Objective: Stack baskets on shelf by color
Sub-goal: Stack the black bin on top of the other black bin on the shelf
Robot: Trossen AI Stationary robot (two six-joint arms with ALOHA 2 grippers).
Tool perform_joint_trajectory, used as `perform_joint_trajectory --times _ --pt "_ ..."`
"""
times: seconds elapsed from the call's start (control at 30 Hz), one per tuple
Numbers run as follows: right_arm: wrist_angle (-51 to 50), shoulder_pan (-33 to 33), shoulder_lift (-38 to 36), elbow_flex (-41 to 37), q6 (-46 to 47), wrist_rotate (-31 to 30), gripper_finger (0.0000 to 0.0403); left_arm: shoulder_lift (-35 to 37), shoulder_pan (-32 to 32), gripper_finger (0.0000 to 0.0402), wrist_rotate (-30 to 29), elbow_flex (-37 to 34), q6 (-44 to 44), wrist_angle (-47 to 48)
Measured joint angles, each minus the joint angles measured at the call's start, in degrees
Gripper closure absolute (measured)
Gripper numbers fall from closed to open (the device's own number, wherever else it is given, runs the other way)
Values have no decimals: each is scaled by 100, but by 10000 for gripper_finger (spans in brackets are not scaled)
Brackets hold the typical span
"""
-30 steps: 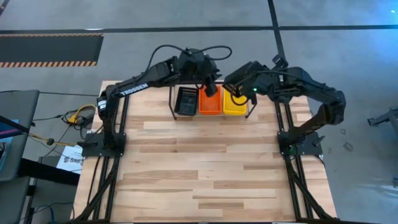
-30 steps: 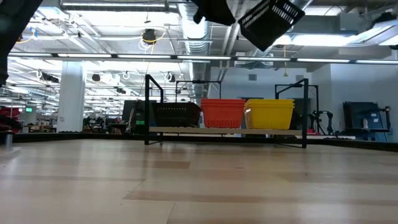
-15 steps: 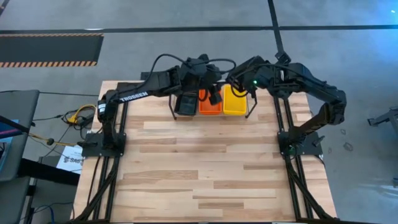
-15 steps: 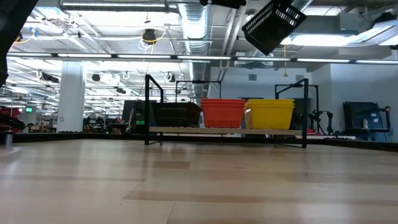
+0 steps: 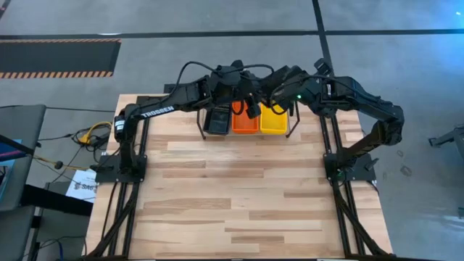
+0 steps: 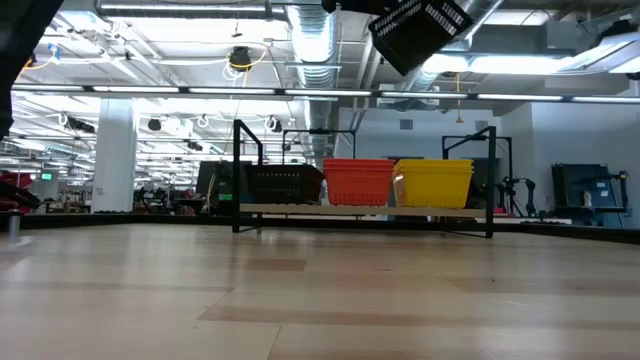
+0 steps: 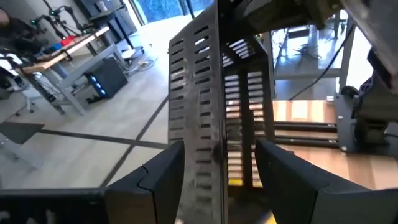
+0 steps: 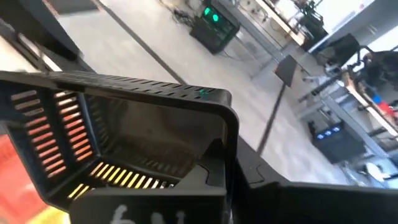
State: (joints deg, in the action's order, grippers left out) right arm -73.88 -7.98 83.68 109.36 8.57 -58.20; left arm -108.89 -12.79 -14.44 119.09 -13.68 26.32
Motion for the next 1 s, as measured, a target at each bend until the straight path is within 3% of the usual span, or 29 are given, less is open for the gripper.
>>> perform_joint_trajectory --times 0.43,0.53,0.67,0.7,1.0 --pt "548 403 0 0 -156 341 392 -1 -96 220 -533 0 -172 -5" --pt "797 509 2 0 -341 449 395 -1 -88 255 -940 0 -282 62" --pt "1046 631 4 0 -691 494 395 1 -83 366 -1079 -2 -408 185" --pt "1091 654 4 0 -758 487 391 1 -87 379 -1035 -2 -401 188" --pt "1379 716 -7 7 -1045 504 324 3 -90 398 -988 -4 -299 155"
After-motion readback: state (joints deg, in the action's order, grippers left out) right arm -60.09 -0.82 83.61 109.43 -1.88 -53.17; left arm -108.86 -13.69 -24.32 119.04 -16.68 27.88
